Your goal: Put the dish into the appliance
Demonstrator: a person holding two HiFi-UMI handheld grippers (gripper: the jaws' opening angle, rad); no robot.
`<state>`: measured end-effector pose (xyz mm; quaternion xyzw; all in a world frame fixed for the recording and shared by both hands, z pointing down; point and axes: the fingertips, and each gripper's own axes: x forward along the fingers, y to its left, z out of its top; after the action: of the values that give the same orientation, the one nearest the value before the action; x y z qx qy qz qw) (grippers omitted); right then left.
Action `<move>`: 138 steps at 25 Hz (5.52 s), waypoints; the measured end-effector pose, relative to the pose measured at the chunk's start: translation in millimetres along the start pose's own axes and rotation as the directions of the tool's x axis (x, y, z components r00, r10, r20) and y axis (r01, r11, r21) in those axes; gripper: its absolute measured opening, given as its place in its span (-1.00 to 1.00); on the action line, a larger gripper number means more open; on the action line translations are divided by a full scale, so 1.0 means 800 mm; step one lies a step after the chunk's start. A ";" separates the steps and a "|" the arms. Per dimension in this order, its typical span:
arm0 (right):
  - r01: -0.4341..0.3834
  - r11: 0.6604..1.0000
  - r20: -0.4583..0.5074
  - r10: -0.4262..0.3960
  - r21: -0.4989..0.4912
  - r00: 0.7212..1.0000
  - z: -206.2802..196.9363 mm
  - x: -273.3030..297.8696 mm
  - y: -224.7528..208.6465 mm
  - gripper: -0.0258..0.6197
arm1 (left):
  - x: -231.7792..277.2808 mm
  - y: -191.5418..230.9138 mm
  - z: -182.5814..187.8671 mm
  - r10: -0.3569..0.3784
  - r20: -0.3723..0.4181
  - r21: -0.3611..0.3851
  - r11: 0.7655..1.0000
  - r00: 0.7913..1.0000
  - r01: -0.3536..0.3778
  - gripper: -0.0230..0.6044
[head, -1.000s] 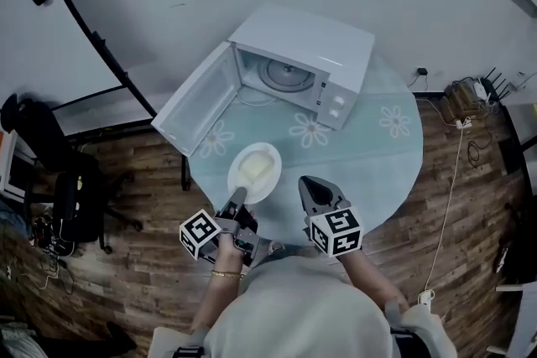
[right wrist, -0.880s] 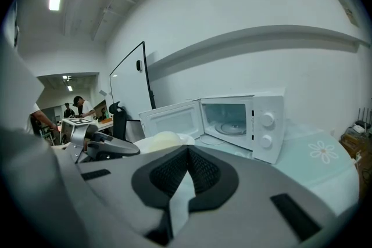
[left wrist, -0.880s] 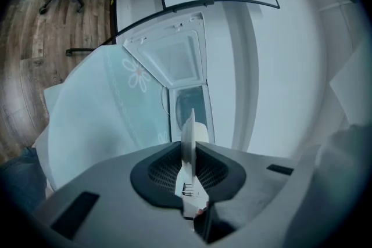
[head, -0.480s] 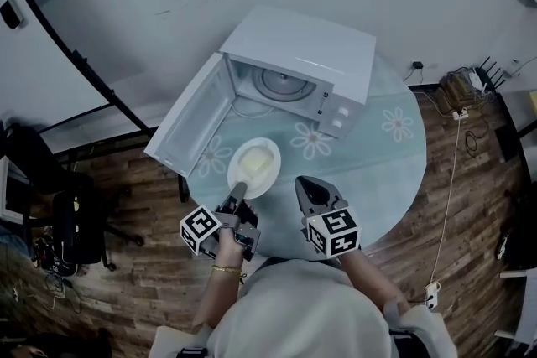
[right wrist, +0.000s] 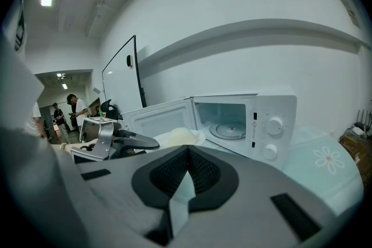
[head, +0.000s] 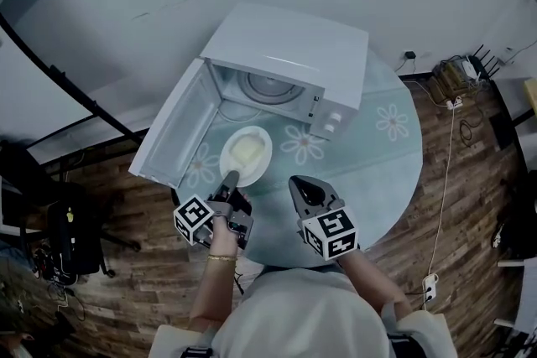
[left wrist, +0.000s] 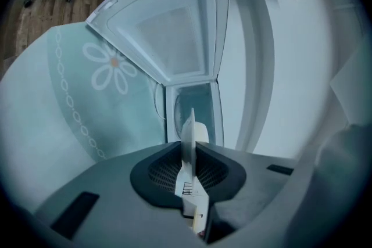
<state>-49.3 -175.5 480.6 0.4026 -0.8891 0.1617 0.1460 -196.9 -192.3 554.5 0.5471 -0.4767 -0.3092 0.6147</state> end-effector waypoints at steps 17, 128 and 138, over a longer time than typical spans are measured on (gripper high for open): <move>-0.031 0.999 -0.047 0.032 0.015 0.998 -0.004 0.049 -0.049 -0.90 | 0.123 0.014 0.040 0.026 0.006 0.003 1.000 1.000 -0.026 -0.77; 0.019 0.999 -0.025 -0.018 0.046 1.000 -0.014 0.023 -0.043 -0.90 | 0.136 -0.033 0.009 0.126 -0.084 0.536 0.842 0.989 -0.061 -0.80; 0.044 0.998 -0.033 -0.042 0.048 0.999 -0.037 -0.016 -0.018 -0.90 | 0.022 -0.025 -0.048 0.159 -0.107 0.662 0.748 0.981 -0.049 -0.88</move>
<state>-26.7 -163.9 505.2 0.4226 -0.8734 0.1868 0.1539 -152.0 -197.6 541.4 0.7229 -0.5347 -0.0438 0.4355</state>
